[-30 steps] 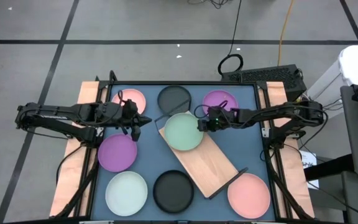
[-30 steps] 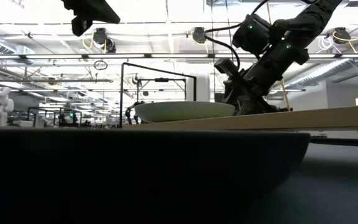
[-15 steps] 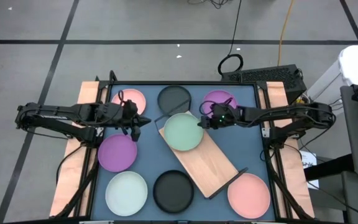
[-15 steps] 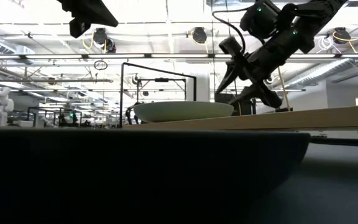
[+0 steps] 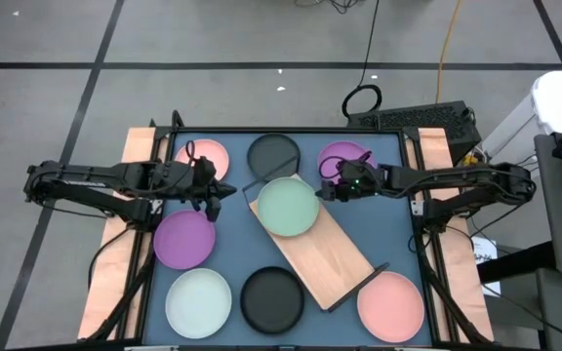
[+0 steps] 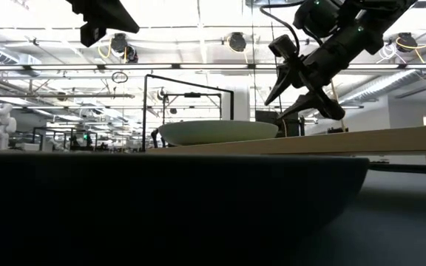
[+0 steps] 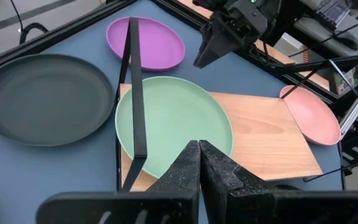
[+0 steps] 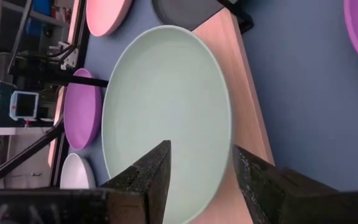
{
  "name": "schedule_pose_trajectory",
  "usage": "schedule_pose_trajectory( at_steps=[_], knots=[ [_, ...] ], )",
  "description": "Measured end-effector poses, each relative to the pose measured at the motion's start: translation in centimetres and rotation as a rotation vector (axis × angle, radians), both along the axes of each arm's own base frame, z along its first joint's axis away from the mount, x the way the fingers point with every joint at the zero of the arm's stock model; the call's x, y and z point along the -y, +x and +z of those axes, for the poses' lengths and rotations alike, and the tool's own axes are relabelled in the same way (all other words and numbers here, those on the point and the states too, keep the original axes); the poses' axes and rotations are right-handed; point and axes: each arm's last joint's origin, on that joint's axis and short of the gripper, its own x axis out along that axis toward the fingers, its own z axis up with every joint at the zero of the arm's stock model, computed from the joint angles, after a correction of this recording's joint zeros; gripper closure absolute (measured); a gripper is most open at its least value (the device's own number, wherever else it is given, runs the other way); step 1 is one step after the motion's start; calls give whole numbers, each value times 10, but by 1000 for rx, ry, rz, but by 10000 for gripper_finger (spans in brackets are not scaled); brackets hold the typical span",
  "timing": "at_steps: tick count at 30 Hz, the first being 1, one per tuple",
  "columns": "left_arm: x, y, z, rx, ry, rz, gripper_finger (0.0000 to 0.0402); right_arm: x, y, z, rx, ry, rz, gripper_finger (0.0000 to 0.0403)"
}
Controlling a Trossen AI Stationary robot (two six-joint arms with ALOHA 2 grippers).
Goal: Place and stack plates onto a shelf
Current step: Put the light blue plate on the shelf
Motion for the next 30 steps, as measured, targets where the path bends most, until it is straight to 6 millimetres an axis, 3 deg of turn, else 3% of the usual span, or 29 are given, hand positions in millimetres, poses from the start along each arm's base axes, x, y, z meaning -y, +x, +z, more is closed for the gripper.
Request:
schedule_pose_trajectory(
  at_steps=[15, 23, 30],
  knots=[
    [13, -6, -8, -90, -35, -45, 396, -1, -6, 11, 47, -7, 7, 247],
    [19, -12, -15, -179, -74, -21, 396, -4, -18, 31, 133, -23, 6, 248],
    [18, -15, -18, -215, -72, -14, 396, -7, -35, 38, 102, 5, -11, 248]
  ],
)
